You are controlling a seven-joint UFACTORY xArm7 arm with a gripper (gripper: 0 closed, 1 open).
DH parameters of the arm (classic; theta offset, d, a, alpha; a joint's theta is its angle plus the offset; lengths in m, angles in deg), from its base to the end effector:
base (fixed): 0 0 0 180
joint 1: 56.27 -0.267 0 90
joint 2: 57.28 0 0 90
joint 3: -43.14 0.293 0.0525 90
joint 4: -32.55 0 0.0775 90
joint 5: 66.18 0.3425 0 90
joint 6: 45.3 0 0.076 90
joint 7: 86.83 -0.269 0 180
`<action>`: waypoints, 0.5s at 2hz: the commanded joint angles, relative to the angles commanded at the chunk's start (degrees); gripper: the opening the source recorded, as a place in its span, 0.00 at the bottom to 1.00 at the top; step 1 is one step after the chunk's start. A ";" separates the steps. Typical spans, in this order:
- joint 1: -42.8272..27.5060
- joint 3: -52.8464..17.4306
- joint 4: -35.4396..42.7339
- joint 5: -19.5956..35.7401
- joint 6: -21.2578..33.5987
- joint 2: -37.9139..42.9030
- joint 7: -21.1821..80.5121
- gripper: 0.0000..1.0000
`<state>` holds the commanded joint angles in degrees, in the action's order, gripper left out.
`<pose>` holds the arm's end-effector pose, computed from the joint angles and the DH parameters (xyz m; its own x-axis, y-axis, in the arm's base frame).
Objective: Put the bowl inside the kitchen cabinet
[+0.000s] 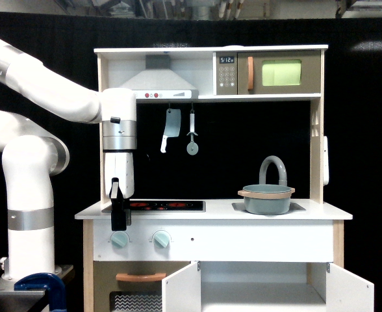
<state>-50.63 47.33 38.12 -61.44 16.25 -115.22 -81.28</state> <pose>0.2060 -0.0050 0.1170 0.9994 0.0000 0.0349 0.0003 -1.0000 -0.0087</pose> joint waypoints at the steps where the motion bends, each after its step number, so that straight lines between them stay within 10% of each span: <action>1: 1.64 0.13 5.29 -1.23 -2.77 5.97 -2.36 1.00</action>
<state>-48.99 47.45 43.42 -62.67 13.48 -109.25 -83.63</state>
